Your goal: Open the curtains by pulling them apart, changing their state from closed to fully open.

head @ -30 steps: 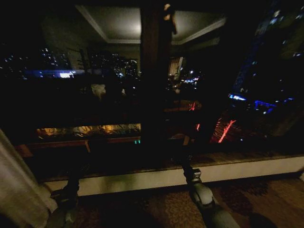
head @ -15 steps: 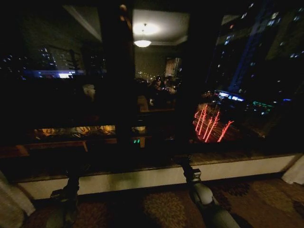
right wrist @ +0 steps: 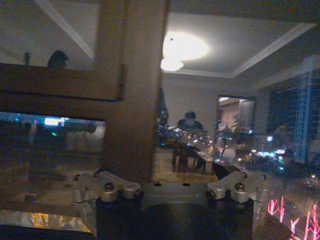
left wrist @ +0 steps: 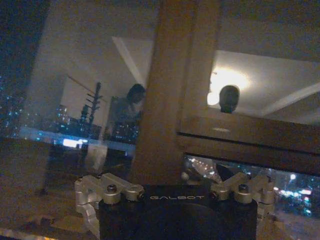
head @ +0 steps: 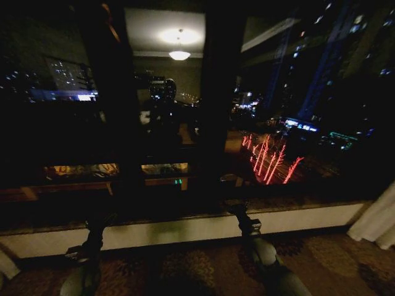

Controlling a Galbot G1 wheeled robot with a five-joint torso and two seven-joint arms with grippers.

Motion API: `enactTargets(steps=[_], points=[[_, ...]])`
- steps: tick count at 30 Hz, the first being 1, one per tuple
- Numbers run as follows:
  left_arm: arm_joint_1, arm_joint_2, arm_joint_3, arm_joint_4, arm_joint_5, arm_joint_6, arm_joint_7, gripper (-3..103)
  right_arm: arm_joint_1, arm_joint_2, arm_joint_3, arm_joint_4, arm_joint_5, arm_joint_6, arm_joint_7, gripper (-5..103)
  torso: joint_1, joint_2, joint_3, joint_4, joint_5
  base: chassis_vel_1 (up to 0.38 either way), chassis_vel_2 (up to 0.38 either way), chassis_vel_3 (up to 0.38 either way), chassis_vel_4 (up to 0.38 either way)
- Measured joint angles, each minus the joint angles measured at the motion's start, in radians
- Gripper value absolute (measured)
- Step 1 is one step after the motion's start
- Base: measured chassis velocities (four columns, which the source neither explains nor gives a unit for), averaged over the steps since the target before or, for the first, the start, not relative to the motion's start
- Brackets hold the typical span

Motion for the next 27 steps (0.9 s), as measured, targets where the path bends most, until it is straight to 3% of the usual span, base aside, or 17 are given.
enactTargets(steps=[11,27], points=[[0.0,0.0,0.0,0.0,0.0,0.0,0.0,100,0.0,0.0,0.0,0.0,0.0,0.0,0.0,100,0.0,0.0,0.0,-0.0003,0.0004,-0.322,-0.322,0.303,0.298],[0.0,0.0,-0.001,0.0,0.0,0.0,0.0,100,0.0,0.0,0.0,0.0,0.0,0.0,0.0,100,0.0,0.0,0.0,0.0002,-0.0005,-0.001,-0.011,0.026,0.003]])
